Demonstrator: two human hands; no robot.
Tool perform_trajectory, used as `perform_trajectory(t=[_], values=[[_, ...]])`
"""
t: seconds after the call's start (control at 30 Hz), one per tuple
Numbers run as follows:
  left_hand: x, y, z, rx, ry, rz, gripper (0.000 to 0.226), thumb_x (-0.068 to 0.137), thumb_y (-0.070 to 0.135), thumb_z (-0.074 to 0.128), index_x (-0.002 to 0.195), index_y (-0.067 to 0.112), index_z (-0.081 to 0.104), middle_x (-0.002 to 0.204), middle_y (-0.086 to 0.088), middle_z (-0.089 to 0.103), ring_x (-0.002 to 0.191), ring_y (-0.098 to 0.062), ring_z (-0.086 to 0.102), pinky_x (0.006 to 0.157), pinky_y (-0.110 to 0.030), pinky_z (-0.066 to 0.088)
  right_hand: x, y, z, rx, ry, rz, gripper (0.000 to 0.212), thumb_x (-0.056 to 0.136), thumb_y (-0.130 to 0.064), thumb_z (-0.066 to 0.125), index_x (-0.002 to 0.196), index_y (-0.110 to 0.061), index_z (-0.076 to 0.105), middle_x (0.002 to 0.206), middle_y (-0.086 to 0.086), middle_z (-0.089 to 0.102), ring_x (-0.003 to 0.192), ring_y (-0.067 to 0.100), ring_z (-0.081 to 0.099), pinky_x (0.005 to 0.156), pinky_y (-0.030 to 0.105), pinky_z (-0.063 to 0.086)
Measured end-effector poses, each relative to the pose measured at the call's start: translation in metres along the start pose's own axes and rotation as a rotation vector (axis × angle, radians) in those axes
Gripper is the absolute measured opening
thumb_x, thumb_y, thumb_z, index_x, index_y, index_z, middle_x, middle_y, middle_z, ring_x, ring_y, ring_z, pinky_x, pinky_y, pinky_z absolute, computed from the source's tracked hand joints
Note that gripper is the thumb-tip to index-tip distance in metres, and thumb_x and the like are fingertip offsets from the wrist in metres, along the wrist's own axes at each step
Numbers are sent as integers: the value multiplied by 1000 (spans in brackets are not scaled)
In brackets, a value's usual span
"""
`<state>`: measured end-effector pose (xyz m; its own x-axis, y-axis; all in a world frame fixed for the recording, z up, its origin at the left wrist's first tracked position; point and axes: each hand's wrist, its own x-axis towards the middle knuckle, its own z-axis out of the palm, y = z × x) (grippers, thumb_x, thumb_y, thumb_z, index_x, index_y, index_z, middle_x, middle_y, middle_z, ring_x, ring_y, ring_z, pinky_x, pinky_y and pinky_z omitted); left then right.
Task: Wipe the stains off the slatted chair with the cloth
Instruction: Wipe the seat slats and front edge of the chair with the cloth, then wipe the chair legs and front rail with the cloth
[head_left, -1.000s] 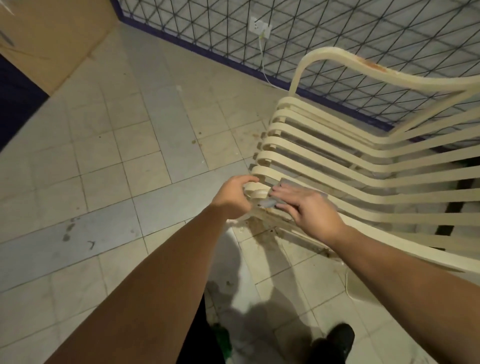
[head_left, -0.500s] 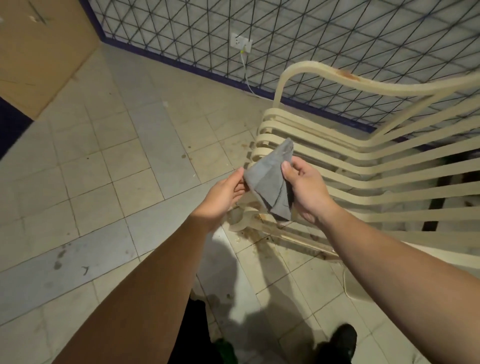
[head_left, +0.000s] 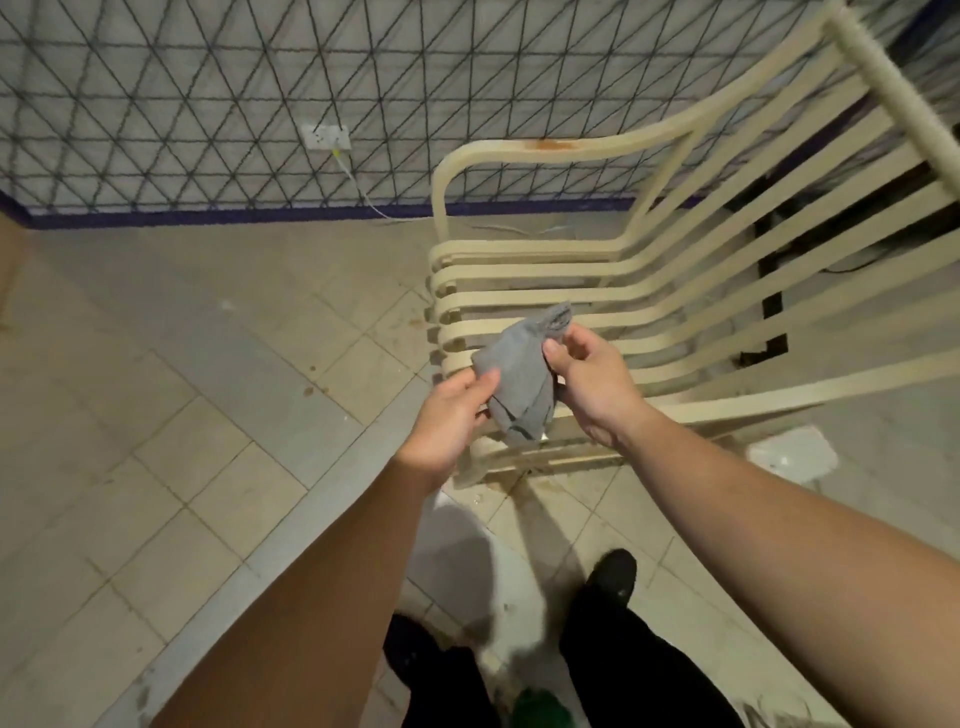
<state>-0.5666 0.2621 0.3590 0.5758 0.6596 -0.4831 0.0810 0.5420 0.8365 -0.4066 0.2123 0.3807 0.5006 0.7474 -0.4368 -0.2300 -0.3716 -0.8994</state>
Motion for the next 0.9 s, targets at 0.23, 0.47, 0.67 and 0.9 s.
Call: perform_trajectory(t=[0.23, 0.47, 0.67, 0.9], values=[[11, 11, 17, 101, 85, 49, 26, 106, 23, 51, 96, 24, 75, 97, 4, 79, 97, -13, 73, 83, -22, 54, 3, 5, -29, -354, 49, -129, 14, 96, -8, 61, 104, -13, 71, 86, -7, 69, 67, -12, 58, 67, 7, 45], [26, 17, 27, -21, 131, -100, 43, 109, 23, 35, 85, 15, 70, 91, -5, 72, 82, -13, 70, 81, -34, 53, 15, 9, -36, -124, 83, -12, 15, 97, -1, 56, 105, -1, 69, 91, 9, 72, 72, 14, 70, 65, 22, 55], [21, 2, 12, 264, -67, -27, 40, 105, 45, 45, 120, 17, 70, 109, -2, 77, 106, -15, 72, 91, -32, 56, 10, 10, -24, -29, 73, 80, 26, 97, -8, 60, 71, -6, 63, 66, 9, 64, 60, 19, 55, 64, 32, 50], [-8, 6, -33, 409, 30, 102, 39, 107, 40, 42, 98, 15, 70, 62, 7, 63, 58, -3, 56, 57, -7, 42, -18, 37, -20, -387, 228, -87, 28, 98, -17, 56, 122, -25, 67, 112, -6, 70, 101, 14, 63, 88, 35, 52]])
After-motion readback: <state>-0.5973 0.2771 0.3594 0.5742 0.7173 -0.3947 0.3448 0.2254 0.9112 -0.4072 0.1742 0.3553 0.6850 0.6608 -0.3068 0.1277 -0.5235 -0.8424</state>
